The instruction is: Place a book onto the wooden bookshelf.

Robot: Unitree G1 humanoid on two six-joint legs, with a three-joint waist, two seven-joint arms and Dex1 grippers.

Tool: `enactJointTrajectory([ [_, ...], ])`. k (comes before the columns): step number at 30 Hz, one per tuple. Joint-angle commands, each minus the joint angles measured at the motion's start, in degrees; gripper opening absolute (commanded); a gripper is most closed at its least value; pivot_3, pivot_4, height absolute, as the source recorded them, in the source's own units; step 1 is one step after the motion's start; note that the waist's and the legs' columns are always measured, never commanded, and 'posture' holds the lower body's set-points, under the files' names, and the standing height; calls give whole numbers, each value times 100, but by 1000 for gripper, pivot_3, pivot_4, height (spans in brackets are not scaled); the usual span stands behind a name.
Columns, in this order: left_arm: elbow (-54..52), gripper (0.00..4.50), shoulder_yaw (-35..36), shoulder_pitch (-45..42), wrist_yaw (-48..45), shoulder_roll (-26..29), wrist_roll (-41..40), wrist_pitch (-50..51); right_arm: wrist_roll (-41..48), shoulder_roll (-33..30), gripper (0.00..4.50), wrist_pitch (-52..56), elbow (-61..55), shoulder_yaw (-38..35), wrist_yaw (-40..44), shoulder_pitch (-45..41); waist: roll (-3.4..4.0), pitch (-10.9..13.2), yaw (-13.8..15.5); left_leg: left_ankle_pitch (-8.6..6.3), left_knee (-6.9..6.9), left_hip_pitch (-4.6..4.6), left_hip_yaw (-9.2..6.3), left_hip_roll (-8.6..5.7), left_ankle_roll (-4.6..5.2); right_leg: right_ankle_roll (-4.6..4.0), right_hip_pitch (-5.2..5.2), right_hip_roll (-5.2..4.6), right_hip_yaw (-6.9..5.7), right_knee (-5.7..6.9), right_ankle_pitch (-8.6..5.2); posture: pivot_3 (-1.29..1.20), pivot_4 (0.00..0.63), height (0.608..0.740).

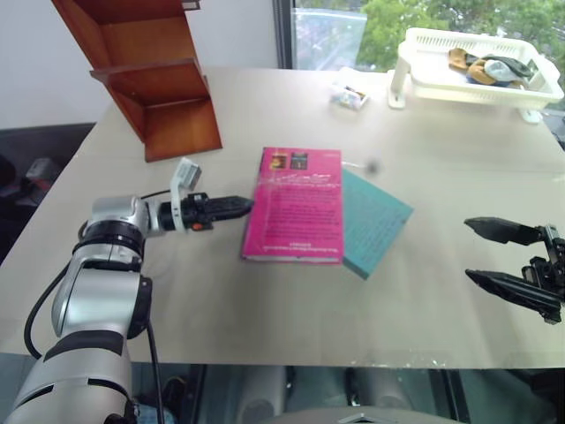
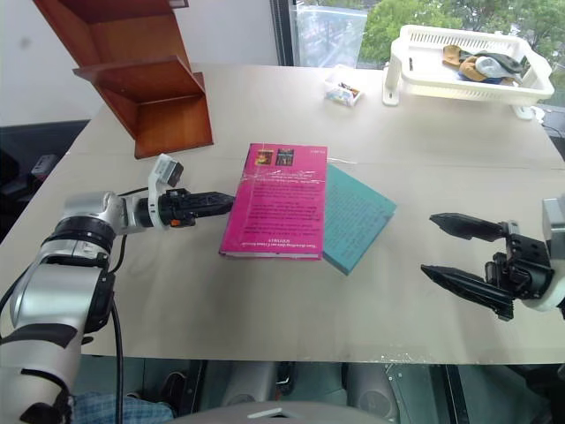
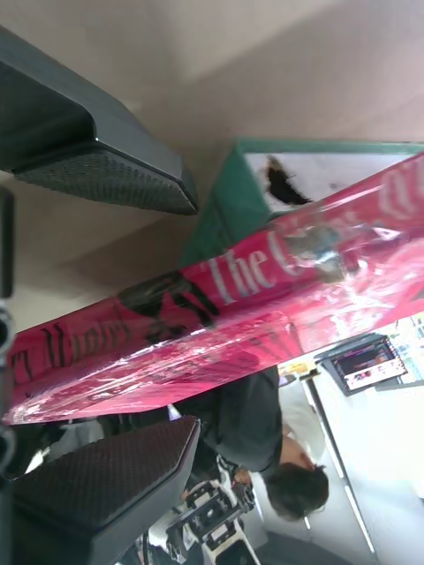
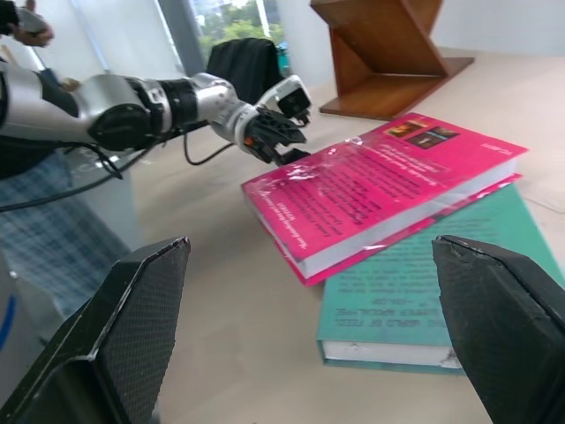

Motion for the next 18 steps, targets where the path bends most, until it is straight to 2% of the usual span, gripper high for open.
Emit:
enactJointTrajectory([
  [1,38,3959,-64,-50,-92,-32,-95,96,171,18,4500,-116,-179,-274,-65,67,0,0,0,0,7,-8,-8,0,0,0,-1,0,-9,0,0,0,150,740],
  [4,-25,3959,-181,13,-92,-156,-154,167,272,-66,4500,-85,-154,-365,-21,104,0,0,13,0,28,-43,-42,-2,0,0,-10,1,-44,0,0,0,150,740],
  [10,-129,3959,-540,112,-92,-368,-303,155,503,-324,4500,40,-27,-635,257,183,0,0,30,1,32,-48,-55,-6,1,0,-5,-1,-57,-2,0,0,150,740],
  [18,-17,3959,-443,33,-92,-605,-378,158,594,-485,4500,46,50,-703,241,51,1,0,21,1,36,-48,-57,-6,1,0,-2,-1,-60,0,0,0,150,740],
])
